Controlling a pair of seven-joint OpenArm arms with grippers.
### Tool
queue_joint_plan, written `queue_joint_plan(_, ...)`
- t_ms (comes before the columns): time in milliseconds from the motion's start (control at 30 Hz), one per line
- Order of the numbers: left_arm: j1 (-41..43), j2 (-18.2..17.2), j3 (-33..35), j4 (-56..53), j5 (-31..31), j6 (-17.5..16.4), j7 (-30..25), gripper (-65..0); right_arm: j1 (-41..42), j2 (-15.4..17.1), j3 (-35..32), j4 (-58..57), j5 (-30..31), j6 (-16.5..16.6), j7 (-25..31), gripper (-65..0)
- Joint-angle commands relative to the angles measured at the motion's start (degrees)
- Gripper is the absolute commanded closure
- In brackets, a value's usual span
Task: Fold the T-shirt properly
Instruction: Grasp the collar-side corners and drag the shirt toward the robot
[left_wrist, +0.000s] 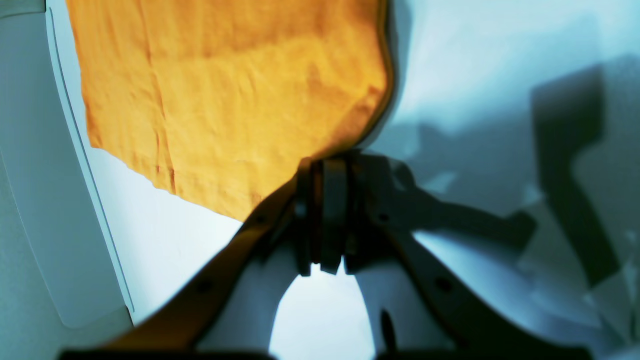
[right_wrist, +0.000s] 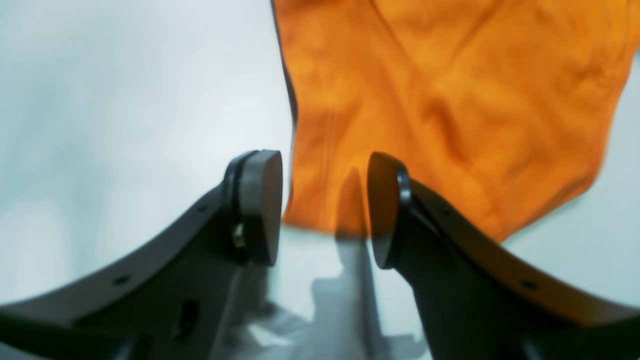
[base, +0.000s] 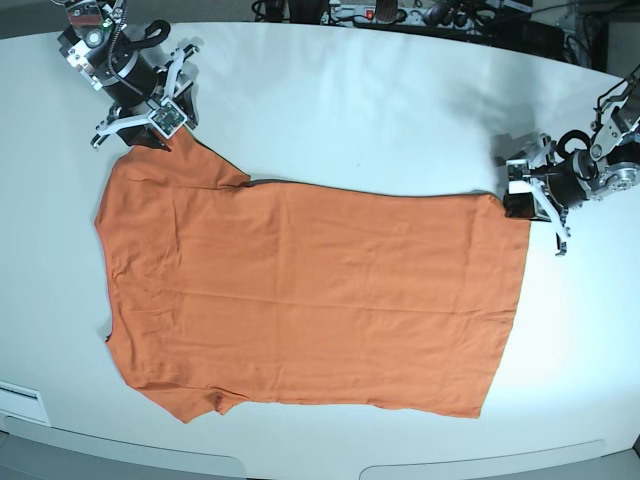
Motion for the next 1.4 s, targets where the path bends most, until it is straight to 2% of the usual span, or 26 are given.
queue_joint_plan(0,-0.3,-1.0,-0.1,0.1,0.4,-1.3,0.5,0.0,0.3,0.6,-0.3,-0.2,-1.4,-1.2,-1.0,-30.2)
queue_joint_plan(33,-0.3,-1.0,-0.1,0.1,0.4,-1.3,0.5,0.0,0.8,0.6,-0.7,-0.7,-1.8,-2.2,-1.1,-28.3)
queue_joint_plan(67,-0.3,-0.9,-0.1,0.1,0.4,-1.3,0.5,0.0,1.0,0.6,-0.7,-1.0,-2.5,-3.2,-1.0,-23.5)
queue_joint_plan(133,-0.3,-0.9,-0.1,0.1,0.3,-1.3,0.5,0.0,1.6,0.6,-0.7,-1.1,-3.4,-4.8,-1.1,-5.7)
queue_joint_plan(167,-0.3,-0.9,-0.1,0.1,0.3,-1.3,0.5,0.0,1.7,0.6,-0.6,-1.1,-4.1,-6.1,-1.0,0.0)
queue_joint_plan(333,-0.3,-1.3,-0.1,1.9,0.6,-1.3,1.2,0.0,1.7,0.7,-0.6,-0.7,-10.2,-8.9,-2.3,0.0)
queue_joint_plan(433,-0.1,-2.1,-0.1,6.0,0.6,-1.3,4.2,0.0,1.5,1.9,-0.6,0.8,-10.4,-9.3,-5.6,0.0)
queue_joint_plan(533,0.5,-3.8,-0.1,11.7,0.5,-1.3,6.8,0.0,0.3,3.3,0.0,2.6,-12.3,-10.3,-9.8,0.0)
queue_joint_plan(633,2.1,-6.3,-0.1,17.3,0.5,-1.0,9.4,0.0,-3.6,4.3,3.2,4.2,-14.8,-12.1,-10.9,0.0)
queue_joint_plan(767,4.0,-9.3,-0.1,23.3,0.6,0.2,11.1,0.0,-10.6,4.2,9.7,8.5,-14.4,-12.4,-11.8,0.0)
queue_joint_plan(900,7.0,-12.2,-0.1,28.6,0.5,0.2,12.9,0.0,-18.2,4.2,15.0,14.6,-8.5,-12.5,-11.9,0.0)
queue_joint_plan(1000,11.2,-14.4,-0.1,33.3,0.5,0.2,17.8,0.0,-23.6,4.2,17.1,18.2,-5.9,-11.6,-11.9,0.0)
queue_joint_plan(1133,17.5,-16.9,-0.1,40.4,0.5,0.3,26.9,0.0,-29.2,4.1,17.5,19.6,-5.6,-11.6,-12.5,0.0)
queue_joint_plan(1267,22.4,-18.3,-0.1,46.9,0.6,5.5,37.9,0.0,-33.2,4.1,17.5,19.6,-5.6,-11.9,-13.4,0.0)
queue_joint_plan(1367,25.5,-18.9,-0.1,48.8,0.6,7.6,44.7,0.0,-36.5,4.0,17.5,19.6,-5.6,-11.9,-13.8,0.0)
